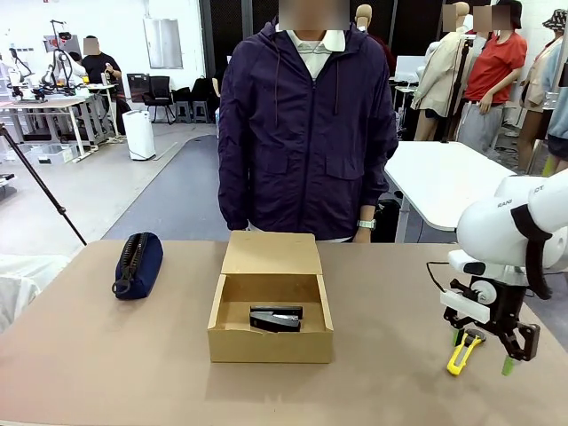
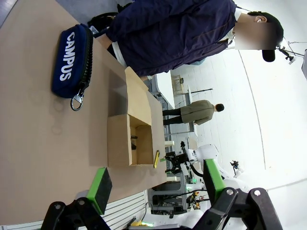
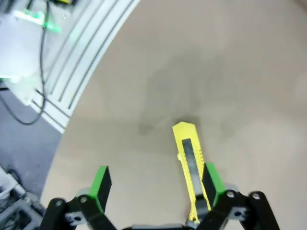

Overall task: Pack the items into the box.
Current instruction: Pick up the item specified by the human and place it in the Mailer Box.

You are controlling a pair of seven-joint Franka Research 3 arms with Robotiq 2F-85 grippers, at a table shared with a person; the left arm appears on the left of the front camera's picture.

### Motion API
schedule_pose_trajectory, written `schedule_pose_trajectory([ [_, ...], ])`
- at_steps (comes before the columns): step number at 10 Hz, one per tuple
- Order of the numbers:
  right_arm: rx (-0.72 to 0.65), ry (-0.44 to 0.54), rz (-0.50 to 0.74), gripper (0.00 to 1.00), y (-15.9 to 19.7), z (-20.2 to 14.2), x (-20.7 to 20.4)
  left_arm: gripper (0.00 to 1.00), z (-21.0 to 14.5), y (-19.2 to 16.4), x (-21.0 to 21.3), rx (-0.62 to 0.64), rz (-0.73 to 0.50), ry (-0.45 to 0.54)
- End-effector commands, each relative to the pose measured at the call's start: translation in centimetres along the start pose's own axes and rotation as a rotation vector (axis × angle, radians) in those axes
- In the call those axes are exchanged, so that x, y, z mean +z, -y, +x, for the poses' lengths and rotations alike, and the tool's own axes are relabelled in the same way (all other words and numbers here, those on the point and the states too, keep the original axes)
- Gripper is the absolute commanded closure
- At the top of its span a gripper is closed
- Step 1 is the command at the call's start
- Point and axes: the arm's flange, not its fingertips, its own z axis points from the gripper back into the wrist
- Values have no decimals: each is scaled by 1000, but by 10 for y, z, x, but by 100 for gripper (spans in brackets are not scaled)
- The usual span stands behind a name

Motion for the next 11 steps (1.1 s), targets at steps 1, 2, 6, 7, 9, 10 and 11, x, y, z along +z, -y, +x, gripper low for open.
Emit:
schedule_pose_trajectory([
  [1,175,-64,46,0,7,8,-13,0,0,1,0,-13,-20,6],
  [2,237,-78,30,0,12,6,-21,0,0,1,0,-13,-20,6],
  [6,269,-240,-35,0,15,7,-27,0,0,1,0,-13,-20,6],
  [7,245,-265,-60,0,14,7,-29,0,0,1,0,-13,-20,6],
  [9,193,-288,-115,0,11,4,-30,0,0,1,0,-13,-20,6],
  [10,169,-286,-139,0,11,5,-30,0,0,1,0,-13,-20,6],
  [11,128,-266,-135,0,10,8,-30,0,0,1,0,-13,-20,6],
])
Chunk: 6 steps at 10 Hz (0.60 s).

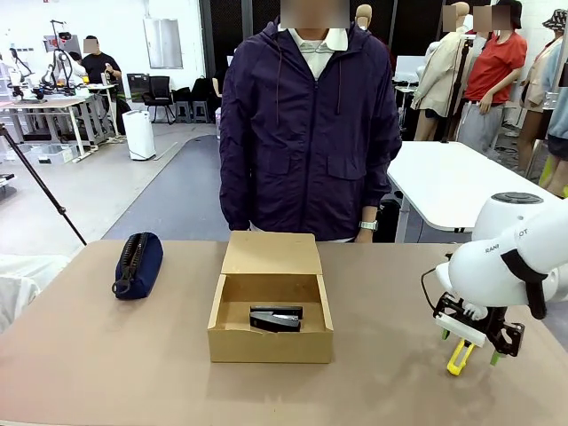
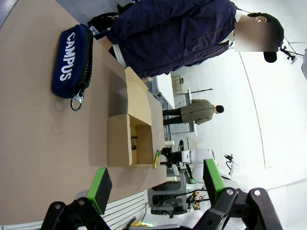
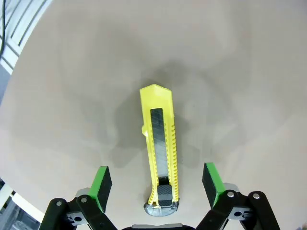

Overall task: Pack the items into the box.
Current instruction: Pick up the item specified by the human and place it in the Mailer Box.

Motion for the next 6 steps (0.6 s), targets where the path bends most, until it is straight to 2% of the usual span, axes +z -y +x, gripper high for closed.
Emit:
schedule_pose_trajectory([
  [1,-80,-3,-15,0,-9,14,0,0,0,1,0,-13,-20,6],
  [2,-108,-15,-21,34,-11,14,2,0,0,1,0,-13,-20,6],
  [3,-118,2,-12,90,-10,13,1,0,0,1,0,-13,-20,6],
  [4,-123,7,-8,100,-10,13,0,0,0,1,0,-13,-20,6],
  [6,-119,18,-19,100,-12,13,-1,0,0,1,0,-13,-20,6],
])
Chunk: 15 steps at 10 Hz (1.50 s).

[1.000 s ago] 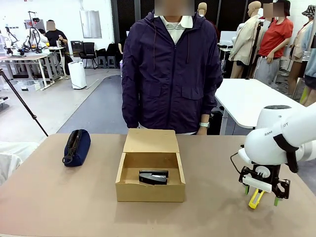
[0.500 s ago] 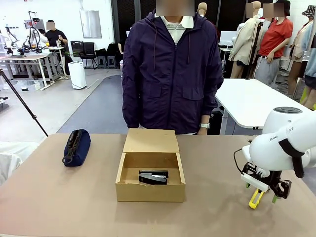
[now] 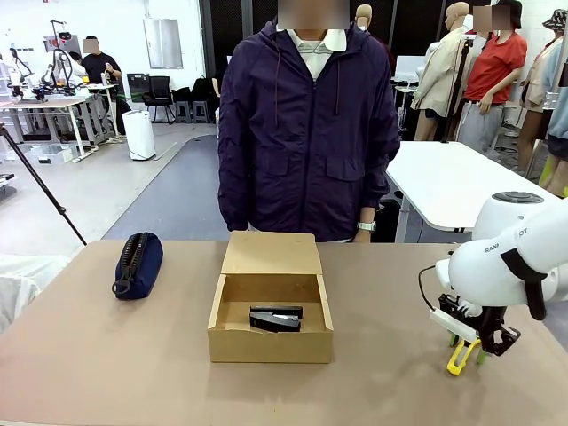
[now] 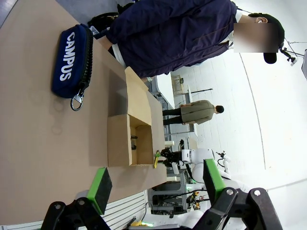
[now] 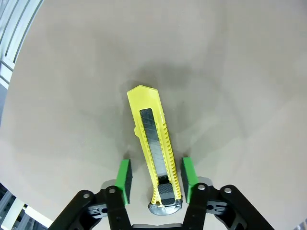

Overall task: Pack the items into the box.
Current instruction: Pick up the item specified by the human and place it in the Mailer Box.

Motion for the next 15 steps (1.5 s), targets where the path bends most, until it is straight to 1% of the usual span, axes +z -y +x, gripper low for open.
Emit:
schedule_pose_trajectory([
  [1,-18,19,-11,100,-14,11,-3,0,0,1,0,-13,-20,6],
  [4,-22,46,-13,100,-15,11,-4,0,0,1,0,-13,-20,6],
  [7,-27,61,17,100,-12,12,3,0,0,1,0,-13,-20,6],
  [9,-65,106,46,100,-8,11,23,0,0,1,0,-13,-20,6],
  [11,-100,154,74,100,-8,10,61,0,0,1,0,-13,-20,6],
  [12,-177,189,72,100,-10,9,94,0,0,1,0,-13,-20,6],
  [13,-243,196,68,100,-15,12,118,0,0,1,0,-13,-20,6],
  [14,-360,152,50,100,-18,12,132,0,0,1,0,-13,-20,6],
  [15,-441,196,32,100,-22,6,130,0,0,1,0,-13,-20,6],
])
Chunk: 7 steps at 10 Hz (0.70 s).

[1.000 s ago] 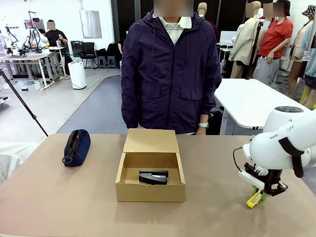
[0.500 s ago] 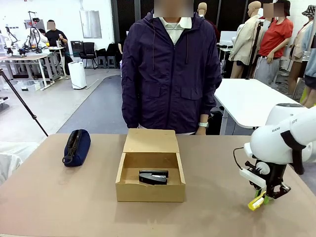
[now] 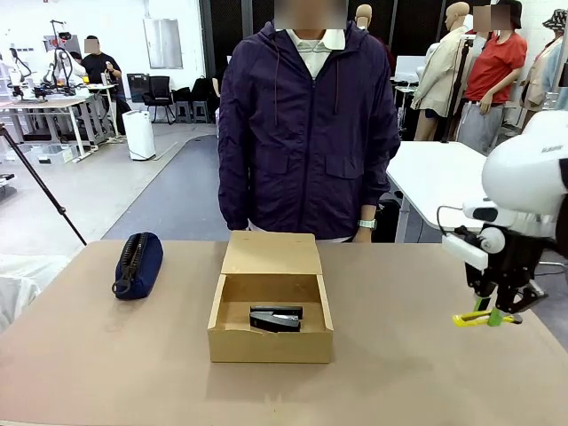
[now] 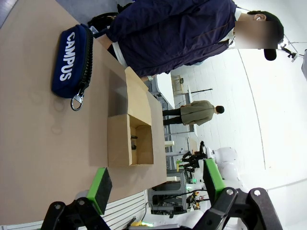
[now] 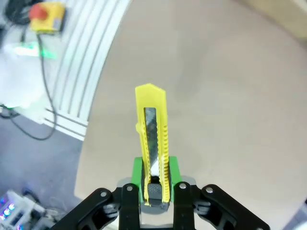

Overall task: Pack the items into the box.
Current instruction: Pick up the item specified by the human and place it in the Mailer Box.

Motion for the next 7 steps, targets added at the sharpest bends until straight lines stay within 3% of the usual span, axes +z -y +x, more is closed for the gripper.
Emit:
schedule_pose_trajectory([
  [1,94,-6,23,100,5,1,-17,0,0,1,0,-13,-20,6],
  [6,63,1,36,100,4,6,-16,0,0,1,0,-13,-20,6],
  [7,43,-25,17,100,27,23,-5,0,0,1,0,-13,-20,6],
])
